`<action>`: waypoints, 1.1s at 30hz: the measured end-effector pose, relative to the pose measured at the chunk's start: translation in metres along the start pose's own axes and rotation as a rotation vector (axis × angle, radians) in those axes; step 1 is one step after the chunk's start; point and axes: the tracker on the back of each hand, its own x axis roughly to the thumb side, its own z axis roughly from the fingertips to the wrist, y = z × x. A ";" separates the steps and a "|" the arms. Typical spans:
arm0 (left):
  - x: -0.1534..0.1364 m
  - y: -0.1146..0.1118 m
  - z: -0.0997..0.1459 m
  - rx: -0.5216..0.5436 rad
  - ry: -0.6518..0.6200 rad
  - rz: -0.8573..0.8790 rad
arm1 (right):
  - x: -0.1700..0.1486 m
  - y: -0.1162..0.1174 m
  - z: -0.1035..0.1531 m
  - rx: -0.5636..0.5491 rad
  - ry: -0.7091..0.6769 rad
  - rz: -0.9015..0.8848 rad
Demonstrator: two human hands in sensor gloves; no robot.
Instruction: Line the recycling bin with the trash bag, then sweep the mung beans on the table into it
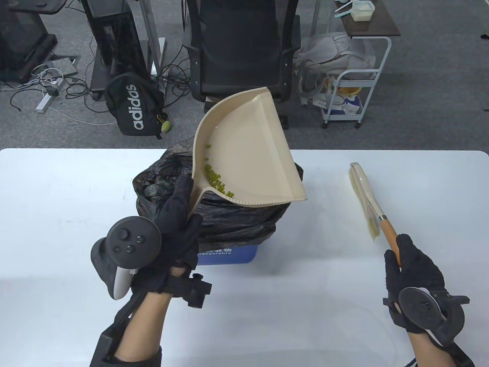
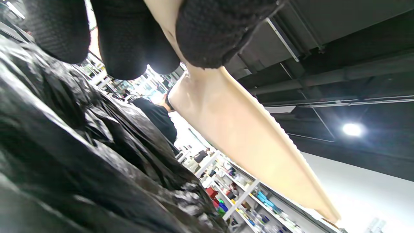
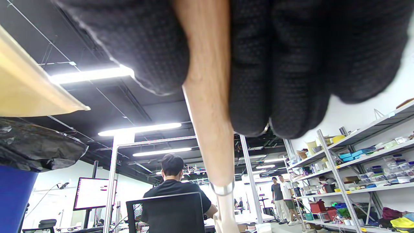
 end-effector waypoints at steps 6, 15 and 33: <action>-0.022 0.011 -0.010 0.022 0.044 -0.055 | 0.001 0.001 0.000 0.003 -0.009 -0.002; -0.044 0.019 -0.016 0.037 0.074 -0.138 | 0.002 0.001 0.001 0.005 -0.010 -0.002; -0.029 0.013 -0.023 0.102 -0.002 -0.456 | 0.004 0.001 0.002 0.010 -0.024 0.000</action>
